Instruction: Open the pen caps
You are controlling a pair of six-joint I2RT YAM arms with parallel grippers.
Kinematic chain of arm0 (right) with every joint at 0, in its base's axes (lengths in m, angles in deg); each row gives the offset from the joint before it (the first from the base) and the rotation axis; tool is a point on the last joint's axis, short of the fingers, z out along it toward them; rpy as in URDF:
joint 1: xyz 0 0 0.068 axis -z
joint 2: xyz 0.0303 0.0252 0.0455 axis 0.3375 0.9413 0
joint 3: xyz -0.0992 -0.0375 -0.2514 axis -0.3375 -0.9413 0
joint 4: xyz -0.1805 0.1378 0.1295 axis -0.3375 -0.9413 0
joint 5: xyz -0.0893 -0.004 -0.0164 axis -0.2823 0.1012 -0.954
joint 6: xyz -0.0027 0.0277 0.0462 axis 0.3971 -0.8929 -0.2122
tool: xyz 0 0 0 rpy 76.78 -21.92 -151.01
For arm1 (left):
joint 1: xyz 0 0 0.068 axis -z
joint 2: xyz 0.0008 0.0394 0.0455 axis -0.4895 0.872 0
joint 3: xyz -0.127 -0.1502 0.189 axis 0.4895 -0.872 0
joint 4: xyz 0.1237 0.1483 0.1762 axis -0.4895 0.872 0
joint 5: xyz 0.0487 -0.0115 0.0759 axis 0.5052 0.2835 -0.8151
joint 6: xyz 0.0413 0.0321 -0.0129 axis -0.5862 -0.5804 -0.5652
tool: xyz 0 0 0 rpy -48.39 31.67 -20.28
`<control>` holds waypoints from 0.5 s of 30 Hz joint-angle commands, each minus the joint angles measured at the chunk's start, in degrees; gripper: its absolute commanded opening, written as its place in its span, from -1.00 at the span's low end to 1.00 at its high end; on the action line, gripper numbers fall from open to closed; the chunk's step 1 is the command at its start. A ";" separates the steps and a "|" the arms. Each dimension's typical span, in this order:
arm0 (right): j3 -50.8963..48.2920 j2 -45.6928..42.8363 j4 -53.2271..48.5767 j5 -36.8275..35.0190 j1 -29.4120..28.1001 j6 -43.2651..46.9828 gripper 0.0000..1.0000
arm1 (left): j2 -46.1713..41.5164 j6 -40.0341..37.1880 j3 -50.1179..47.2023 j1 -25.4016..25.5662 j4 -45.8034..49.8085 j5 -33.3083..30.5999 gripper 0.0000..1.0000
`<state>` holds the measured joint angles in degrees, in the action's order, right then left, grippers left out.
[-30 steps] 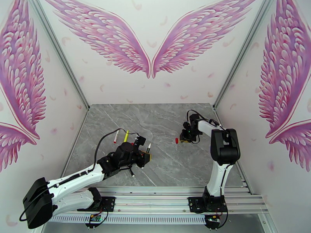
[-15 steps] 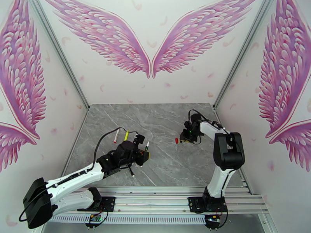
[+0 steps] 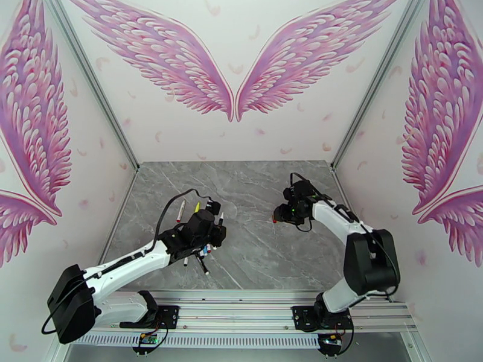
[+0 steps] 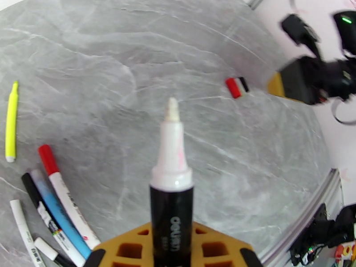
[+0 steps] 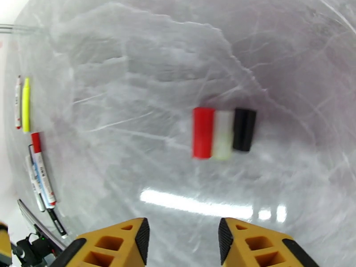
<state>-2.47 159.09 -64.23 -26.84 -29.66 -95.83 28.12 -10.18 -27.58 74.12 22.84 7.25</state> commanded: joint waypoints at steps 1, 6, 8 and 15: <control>-3.65 -8.10 3.43 -1.18 -3.10 -2.78 0.22 | 3.96 -1.99 3.88 -2.23 3.74 -3.24 -1.00; -8.10 -18.40 5.80 -0.15 -7.37 -6.00 0.60 | 10.92 -6.11 8.96 -5.30 5.24 -5.70 -1.00; -9.87 -21.55 7.55 0.77 -8.87 -7.33 0.81 | 13.90 -7.56 11.02 -6.54 5.89 -7.70 -1.00; -12.24 -25.33 11.01 5.35 -11.00 -8.06 0.98 | 22.84 -12.72 17.07 -11.41 6.47 -9.79 -0.96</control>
<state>-13.66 134.92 -55.93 -23.98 -40.00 -102.69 48.71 -19.31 -13.83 64.11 27.47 -0.27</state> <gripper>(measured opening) 0.989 0.183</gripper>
